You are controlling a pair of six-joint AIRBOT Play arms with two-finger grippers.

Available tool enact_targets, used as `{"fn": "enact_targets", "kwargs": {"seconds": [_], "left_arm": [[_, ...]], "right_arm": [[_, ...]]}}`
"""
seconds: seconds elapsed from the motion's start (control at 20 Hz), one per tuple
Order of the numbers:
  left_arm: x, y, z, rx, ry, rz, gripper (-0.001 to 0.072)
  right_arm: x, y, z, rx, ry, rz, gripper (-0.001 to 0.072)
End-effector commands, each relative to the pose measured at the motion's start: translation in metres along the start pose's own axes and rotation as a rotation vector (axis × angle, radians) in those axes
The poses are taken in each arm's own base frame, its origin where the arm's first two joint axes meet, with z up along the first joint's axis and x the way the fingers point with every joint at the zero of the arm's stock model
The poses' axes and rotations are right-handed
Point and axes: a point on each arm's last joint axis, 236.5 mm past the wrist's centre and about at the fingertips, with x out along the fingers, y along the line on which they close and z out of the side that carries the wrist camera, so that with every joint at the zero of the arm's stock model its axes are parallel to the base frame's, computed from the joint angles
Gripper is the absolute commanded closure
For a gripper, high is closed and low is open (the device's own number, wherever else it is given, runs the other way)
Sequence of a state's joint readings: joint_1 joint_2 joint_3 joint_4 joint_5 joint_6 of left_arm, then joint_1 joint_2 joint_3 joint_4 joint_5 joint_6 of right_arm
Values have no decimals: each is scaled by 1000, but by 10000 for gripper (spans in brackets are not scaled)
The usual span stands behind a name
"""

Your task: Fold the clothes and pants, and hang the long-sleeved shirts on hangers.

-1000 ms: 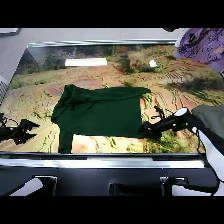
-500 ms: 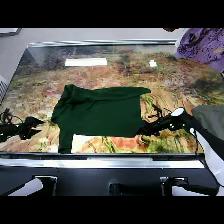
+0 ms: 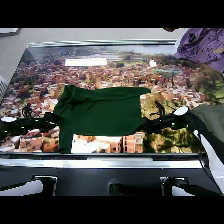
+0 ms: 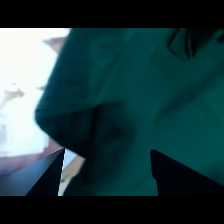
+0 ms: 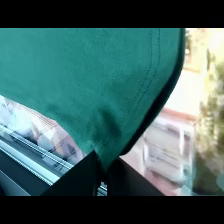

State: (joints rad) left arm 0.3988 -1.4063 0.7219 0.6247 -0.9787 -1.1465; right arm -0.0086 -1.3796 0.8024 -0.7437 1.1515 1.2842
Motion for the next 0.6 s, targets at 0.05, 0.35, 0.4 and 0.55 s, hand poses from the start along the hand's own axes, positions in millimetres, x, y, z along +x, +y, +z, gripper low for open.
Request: {"fn": "enact_targets", "kwargs": {"seconds": [0.05,0.35,0.4,0.55], "left_arm": [[16,-8,-9,31,31,1,130],[-16,-77,5,164,55,-144,688],[-33,-100,15,230,26,-168,689],[-124,-197,57,471,-204,-210,690]], "right_arm": [[-4,4,3,-1,-25,2,680],[-52,45,42,-108,-245,9,680],[-72,64,55,-163,-304,19,680],[-158,148,90,-370,-526,59,680]]}}
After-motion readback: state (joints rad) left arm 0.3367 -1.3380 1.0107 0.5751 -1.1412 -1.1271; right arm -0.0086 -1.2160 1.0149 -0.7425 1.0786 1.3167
